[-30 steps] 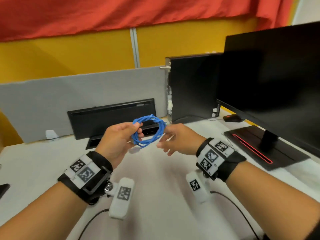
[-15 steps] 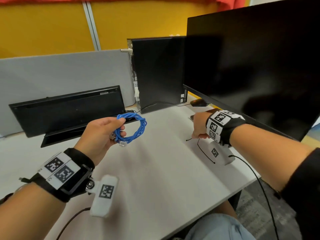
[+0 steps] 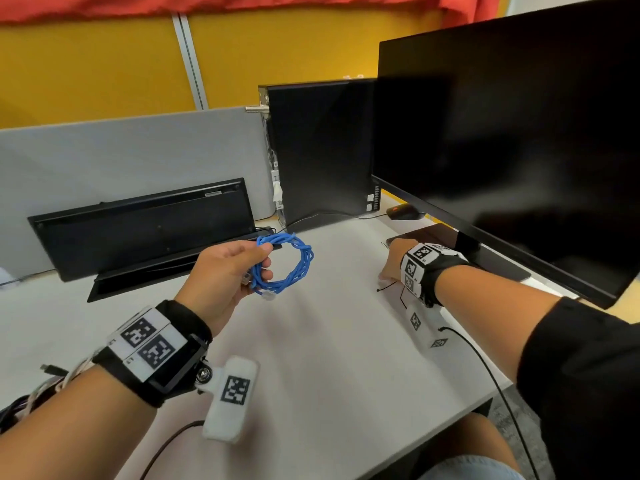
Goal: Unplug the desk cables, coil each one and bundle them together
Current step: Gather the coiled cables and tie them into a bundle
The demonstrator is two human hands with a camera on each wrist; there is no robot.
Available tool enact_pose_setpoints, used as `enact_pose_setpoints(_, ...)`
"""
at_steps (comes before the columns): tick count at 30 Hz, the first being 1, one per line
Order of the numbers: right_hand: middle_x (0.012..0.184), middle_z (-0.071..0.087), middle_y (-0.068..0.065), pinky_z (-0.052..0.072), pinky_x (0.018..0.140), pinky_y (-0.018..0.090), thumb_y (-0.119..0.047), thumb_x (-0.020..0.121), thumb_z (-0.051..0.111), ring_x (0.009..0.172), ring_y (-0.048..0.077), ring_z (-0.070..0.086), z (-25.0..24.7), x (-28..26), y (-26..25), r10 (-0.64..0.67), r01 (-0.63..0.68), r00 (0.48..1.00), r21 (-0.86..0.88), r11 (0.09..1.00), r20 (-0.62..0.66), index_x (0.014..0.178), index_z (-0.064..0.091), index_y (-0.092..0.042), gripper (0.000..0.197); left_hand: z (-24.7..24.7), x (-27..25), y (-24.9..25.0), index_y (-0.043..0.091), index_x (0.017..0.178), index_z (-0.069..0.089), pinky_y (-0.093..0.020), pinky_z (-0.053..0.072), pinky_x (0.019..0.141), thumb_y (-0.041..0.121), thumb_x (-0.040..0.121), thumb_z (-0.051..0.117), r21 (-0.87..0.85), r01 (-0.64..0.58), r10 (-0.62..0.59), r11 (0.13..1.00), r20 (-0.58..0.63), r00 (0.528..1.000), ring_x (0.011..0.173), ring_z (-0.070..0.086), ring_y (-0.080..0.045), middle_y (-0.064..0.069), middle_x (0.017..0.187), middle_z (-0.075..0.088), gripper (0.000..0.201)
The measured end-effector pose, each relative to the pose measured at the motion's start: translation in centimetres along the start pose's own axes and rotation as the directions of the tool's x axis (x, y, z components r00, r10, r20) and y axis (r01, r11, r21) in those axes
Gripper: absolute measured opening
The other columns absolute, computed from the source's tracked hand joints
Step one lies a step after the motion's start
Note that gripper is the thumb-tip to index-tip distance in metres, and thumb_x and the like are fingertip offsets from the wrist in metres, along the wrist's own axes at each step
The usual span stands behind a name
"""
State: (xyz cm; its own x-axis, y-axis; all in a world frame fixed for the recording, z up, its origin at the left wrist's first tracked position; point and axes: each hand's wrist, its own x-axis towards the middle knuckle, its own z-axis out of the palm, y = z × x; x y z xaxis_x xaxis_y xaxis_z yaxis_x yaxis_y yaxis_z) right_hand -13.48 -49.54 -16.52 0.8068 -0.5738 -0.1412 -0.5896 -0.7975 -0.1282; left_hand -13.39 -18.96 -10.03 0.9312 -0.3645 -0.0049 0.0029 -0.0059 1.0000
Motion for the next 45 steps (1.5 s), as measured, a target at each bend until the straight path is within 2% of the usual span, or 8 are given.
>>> enact_pose_setpoints(4, 0.106, 0.064, 0.005, 0.053, 0.078, 0.033, -0.048, 0.067, 0.08, 0.085, 0.026, 0.062, 0.5, 0.5, 0.1, 0.051, -0.051, 0.999, 0.029, 0.998, -0.008, 0.129, 0.054, -0.017, 0.074, -0.1, 0.1, -0.3, 0.0, 0.108, 0.065, -0.03, 0.051, 0.066, 0.018, 0.094, 0.059, 0.014, 0.004, -0.004, 1.0, -0.007, 1.0, 0.068, 0.06, -0.019, -0.007, 0.076, 0.06, 0.023)
enact_pose_setpoints(12, 0.115, 0.064, 0.004, 0.044, 0.057, 0.029, -0.015, 0.085, 0.062, 0.081, 0.025, 0.06, 0.8, 0.2, 0.9, 0.042, -0.053, 0.994, -0.112, 0.992, -0.1, 0.134, 0.051, -0.022, 0.05, -0.1, 0.5, -1.3, 0.0, 0.102, 0.067, -0.029, 0.053, 0.064, 0.019, 0.093, 0.061, 0.036, 0.012, -0.012, 0.999, -0.009, 1.0, 0.064, 0.061, -0.017, -0.005, 0.073, 0.062, 0.022)
enact_pose_setpoints(16, 0.136, 0.054, 0.005, 0.048, 0.09, 0.042, -0.019, 0.086, 0.057, 0.116, 0.03, 0.057, 0.5, -0.4, 0.5, 0.021, -0.024, 1.0, -0.145, 0.989, -0.024, 0.144, 0.039, -0.021, 0.06, -0.5, 0.6, -1.6, 0.002, 0.099, 0.067, -0.028, 0.053, 0.062, 0.019, 0.094, 0.061, 0.037, 0.008, -0.008, 0.999, -0.011, 1.0, 0.064, 0.062, -0.016, -0.006, 0.075, 0.062, 0.019)
enact_pose_setpoints(21, 0.074, 0.068, 0.002, 0.046, 0.054, 0.025, -0.032, 0.076, 0.064, 0.064, 0.021, 0.064, -1.3, -1.5, -2.2, 0.045, -0.039, 0.998, 0.139, 0.989, -0.042, 0.081, 0.066, -0.012, 0.021, -1.4, 0.5, -1.6, 0.002, 0.102, 0.068, -0.03, 0.052, 0.066, 0.02, 0.095, 0.058, 0.012, 0.013, -0.013, 1.0, -0.03, 0.999, 0.065, 0.062, -0.016, -0.005, 0.074, 0.062, 0.021)
enact_pose_setpoints(24, 0.057, 0.07, -0.001, 0.056, 0.059, 0.026, -0.026, 0.074, 0.064, 0.058, 0.017, 0.069, -2.9, -2.5, -4.8, -0.07, 0.074, 0.997, 0.297, 0.952, -0.023, 0.056, 0.068, -0.015, 0.022, -2.2, 0.4, -1.6, 0.003, 0.104, 0.067, -0.033, 0.051, 0.072, 0.02, 0.099, 0.052, -0.03, 0.01, -0.012, 0.999, -0.057, 0.998, 0.068, 0.058, -0.019, -0.006, 0.074, 0.059, 0.023)
enact_pose_setpoints(29, 0.07, 0.072, 0.013, 0.06, 0.075, 0.04, -0.006, 0.081, 0.065, 0.065, 0.025, 0.068, -4.4, -4.9, -9.0, -0.23, 0.206, 0.972, 0.625, 0.753, -0.043, 0.075, 0.07, -0.002, 0.009, -4.1, 0.3, -1.4, 0.005, 0.097, 0.064, -0.033, 0.044, 0.071, 0.023, 0.1, 0.05, -0.033, -0.05, 0.043, 0.998, -0.163, 0.986, 0.065, 0.052, -0.016, -0.002, 0.072, 0.055, 0.022)
enact_pose_setpoints(33, 0.06, 0.065, 0.008, 0.055, 0.053, 0.024, -0.011, 0.083, 0.068, 0.052, 0.017, 0.06, -5.4, -7.4, -11.7, -0.288, 0.226, 0.957, 0.677, 0.7, -0.022, 0.076, 0.071, 0.004, 0.016, -6.3, 0.2, -1.6, 0.009, 0.088, 0.059, -0.034, 0.04, 0.074, 0.026, 0.1, 0.049, 0.06, -0.115, 0.127, 0.992, -0.252, 0.959, 0.07, 0.049, -0.019, -0.002, 0.072, 0.056, 0.023)
enact_pose_setpoints(45, 0.055, 0.05, 0.006, 0.028, 0.042, 0.019, -0.006, 0.076, 0.062, 0.039, 0.015, 0.034, -5.7, -11.3, -15.9, -0.376, 0.174, 0.904, 0.627, 0.759, 0.204, 0.058, 0.061, -0.006, 0.019, -11.2, -1.1, -1.8, 0.014, 0.1, 0.055, -0.029, 0.044, 0.079, 0.012, 0.094, 0.055, 0.131, -0.346, 0.368, 0.929, -0.233, 0.9, 0.084, 0.065, -0.012, 0.002, 0.08, 0.072, 0.007)
